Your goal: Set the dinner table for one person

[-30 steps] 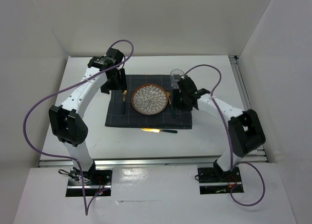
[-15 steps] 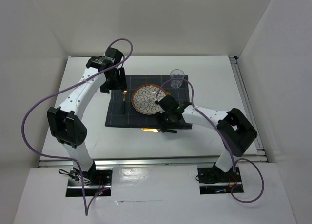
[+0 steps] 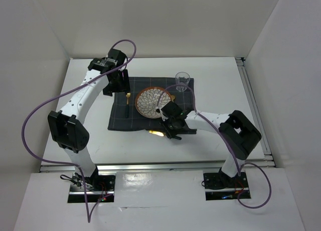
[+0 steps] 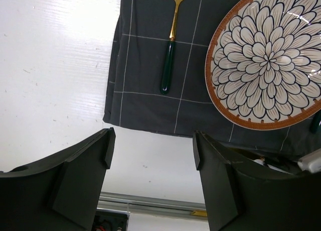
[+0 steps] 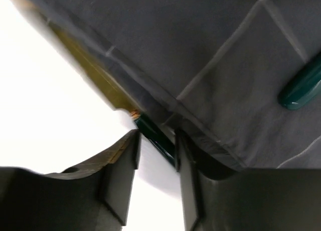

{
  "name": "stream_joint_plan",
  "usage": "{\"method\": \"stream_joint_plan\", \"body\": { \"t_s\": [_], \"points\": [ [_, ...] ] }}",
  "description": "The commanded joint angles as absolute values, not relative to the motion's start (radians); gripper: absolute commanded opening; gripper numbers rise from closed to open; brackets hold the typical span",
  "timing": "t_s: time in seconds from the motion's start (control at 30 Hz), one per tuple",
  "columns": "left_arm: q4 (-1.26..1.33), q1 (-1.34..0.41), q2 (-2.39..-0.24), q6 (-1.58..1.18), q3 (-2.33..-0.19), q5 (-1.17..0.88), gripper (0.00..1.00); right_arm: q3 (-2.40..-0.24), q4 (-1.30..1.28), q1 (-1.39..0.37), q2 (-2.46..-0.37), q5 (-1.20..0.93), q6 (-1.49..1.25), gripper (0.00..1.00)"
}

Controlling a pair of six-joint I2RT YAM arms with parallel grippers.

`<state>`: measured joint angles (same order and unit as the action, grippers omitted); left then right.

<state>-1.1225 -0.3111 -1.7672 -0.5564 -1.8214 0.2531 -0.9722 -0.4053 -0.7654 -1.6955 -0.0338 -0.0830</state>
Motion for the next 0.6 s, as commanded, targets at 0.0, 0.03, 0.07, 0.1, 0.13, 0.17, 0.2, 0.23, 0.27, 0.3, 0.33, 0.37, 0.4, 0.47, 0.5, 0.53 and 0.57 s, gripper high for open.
{"method": "stream_joint_plan", "body": {
  "t_s": [0.0, 0.03, 0.07, 0.1, 0.13, 0.17, 0.2, 0.23, 0.27, 0.3, 0.33, 0.37, 0.4, 0.47, 0.5, 0.53, 0.57],
  "points": [
    [-1.124, -0.310, -1.724, -0.572, -1.832, 0.259, 0.80, -0.942, -0.402, -0.828, -1.684, -0.086, -0.072, 0.40],
    [-1.124, -0.310, -1.724, -0.572, -1.832, 0.259, 0.80, -0.942, -0.413, -0.837, -1.684, -0.086, -0.072, 0.37],
    [-1.124, -0.310, -1.724, -0.572, -1.832, 0.259, 0.80, -0.951, -0.413, -0.853, -1.693, -0.086, -0.072, 0.37],
    [-1.124, -0.310, -1.724, -0.572, -1.832, 0.259, 0.80, -0.951, -0.423, -0.862, -1.694, -0.086, -0.058, 0.36],
    [-1.124, -0.319, -1.724, -0.572, -1.842, 0.259, 0.80, -0.963, -0.432, -0.877, -1.704, -0.086, -0.058, 0.36],
    [-1.134, -0.319, -1.724, -0.572, -1.842, 0.259, 0.80, -0.963, -0.455, -0.877, -1.716, -0.074, -0.049, 0.36],
    [-1.134, -0.319, -1.724, -0.572, -1.842, 0.259, 0.80, -0.975, -0.468, -0.893, -1.717, -0.057, -0.049, 0.36],
    [-1.134, -0.319, -1.724, -0.572, -1.842, 0.259, 0.80, -0.988, -0.482, -0.903, -1.727, -0.046, -0.049, 0.34],
    [-1.134, -0.319, -1.724, -0.572, -1.842, 0.259, 0.80, -0.988, -0.491, -0.904, -1.727, -0.035, -0.049, 0.34],
    [-1.134, -0.319, -1.724, -0.572, -1.842, 0.259, 0.80, -0.988, -0.500, -0.913, -1.727, -0.035, -0.049, 0.34],
    [-1.134, -0.319, -1.724, -0.572, -1.842, 0.259, 0.80, -0.988, -0.500, -0.913, -1.727, -0.035, -0.049, 0.33],
    [-1.134, -0.319, -1.724, -0.572, -1.842, 0.259, 0.80, -0.988, -0.500, -0.913, -1.727, -0.035, -0.040, 0.25],
    [-1.134, -0.319, -1.724, -0.572, -1.842, 0.259, 0.80, -0.988, -0.500, -0.913, -1.727, -0.035, -0.040, 0.18],
    [-1.134, -0.319, -1.724, -0.572, -1.842, 0.259, 0.80, -0.997, -0.525, -0.913, -1.727, -0.055, -0.031, 0.00],
    [-1.134, -0.319, -1.724, -0.572, -1.842, 0.259, 0.80, -1.011, -0.555, -0.922, -1.727, -0.055, -0.020, 0.00],
    [-1.134, -0.319, -1.724, -0.572, -1.842, 0.259, 0.80, -1.026, -0.572, -0.922, -1.727, -0.064, -0.020, 0.00],
    [-1.134, -0.319, -1.724, -0.572, -1.842, 0.259, 0.80, -1.026, -0.590, -0.933, -1.704, -0.064, -0.020, 0.00]
  ]
}}
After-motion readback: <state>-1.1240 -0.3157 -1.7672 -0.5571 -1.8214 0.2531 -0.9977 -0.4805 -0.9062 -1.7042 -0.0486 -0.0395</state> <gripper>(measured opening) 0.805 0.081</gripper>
